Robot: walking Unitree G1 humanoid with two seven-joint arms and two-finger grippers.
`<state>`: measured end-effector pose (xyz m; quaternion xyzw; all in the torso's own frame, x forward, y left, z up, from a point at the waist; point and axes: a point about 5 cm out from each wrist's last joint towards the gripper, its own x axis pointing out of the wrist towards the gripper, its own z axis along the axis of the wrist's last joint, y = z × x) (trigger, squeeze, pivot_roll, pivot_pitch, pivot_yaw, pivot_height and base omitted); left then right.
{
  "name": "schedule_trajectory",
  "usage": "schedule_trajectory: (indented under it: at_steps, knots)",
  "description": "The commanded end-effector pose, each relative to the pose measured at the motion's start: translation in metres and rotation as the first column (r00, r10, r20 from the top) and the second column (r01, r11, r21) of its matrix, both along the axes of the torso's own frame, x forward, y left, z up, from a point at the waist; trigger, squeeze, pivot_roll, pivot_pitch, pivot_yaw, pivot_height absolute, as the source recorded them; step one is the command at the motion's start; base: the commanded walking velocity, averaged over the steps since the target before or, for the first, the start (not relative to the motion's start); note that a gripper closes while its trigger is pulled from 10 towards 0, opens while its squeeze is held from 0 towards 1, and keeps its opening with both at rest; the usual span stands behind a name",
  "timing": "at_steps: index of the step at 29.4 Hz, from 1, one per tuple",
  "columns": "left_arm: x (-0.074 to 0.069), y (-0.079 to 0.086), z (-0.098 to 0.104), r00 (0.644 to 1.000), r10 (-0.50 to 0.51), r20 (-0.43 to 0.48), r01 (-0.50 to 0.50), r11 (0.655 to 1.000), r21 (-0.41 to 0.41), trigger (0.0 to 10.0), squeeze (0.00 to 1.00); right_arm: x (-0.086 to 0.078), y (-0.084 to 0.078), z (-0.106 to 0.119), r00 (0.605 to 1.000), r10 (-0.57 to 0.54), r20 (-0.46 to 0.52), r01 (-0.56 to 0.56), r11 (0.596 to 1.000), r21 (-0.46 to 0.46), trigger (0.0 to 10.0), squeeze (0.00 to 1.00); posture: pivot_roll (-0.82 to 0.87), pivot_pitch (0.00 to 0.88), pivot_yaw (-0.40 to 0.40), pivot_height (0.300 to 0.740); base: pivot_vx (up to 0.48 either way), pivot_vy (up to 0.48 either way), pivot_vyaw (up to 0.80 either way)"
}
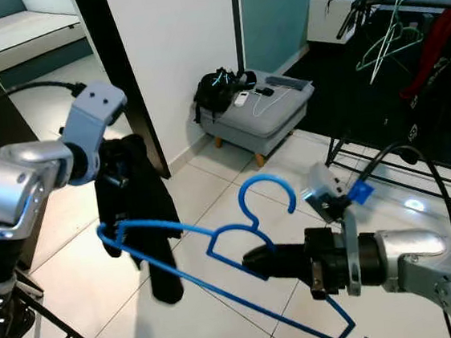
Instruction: Hang hanger
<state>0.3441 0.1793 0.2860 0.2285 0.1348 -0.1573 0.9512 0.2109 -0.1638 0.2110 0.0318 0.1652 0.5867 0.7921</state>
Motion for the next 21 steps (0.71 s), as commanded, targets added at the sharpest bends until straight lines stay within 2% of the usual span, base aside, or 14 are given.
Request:
schedule_trajectory:
  at_steps: [1,10,15,21]
  knots:
    - [0.001,0.004,0.006,1.000,0.018,0.019,-0.018,1.000,-0.014,10.0,0.00,0.004,-0.002,-0.004,0.999,-0.042,-0.002,0.042,0.999,-0.035,10.0,0.00,-0.01,0.021,0.029,0.740,0.000,0.000,0.00]
    - [0.001,0.006,0.004,0.999,0.031,0.020,-0.031,1.000,-0.006,10.0,0.00,0.026,-0.017,0.000,0.970,-0.223,0.093,0.229,0.972,-0.059,10.0,0.00,-0.02,0.030,0.031,0.740,0.000,0.000,0.00]
    - [0.001,0.001,0.005,1.000,0.018,0.022,-0.018,1.000,-0.019,10.0,0.00,0.031,-0.017,0.002,0.962,-0.248,0.111,0.253,0.967,-0.040,10.0,0.00,-0.02,0.031,0.031,0.740,0.000,0.000,0.00]
    - [-0.001,-0.009,0.007,1.000,-0.012,0.024,0.013,0.999,-0.044,10.0,0.00,0.030,-0.009,0.004,0.968,-0.225,0.112,0.226,0.974,0.000,10.0,0.00,-0.01,0.032,0.031,0.740,0.000,0.000,0.00]
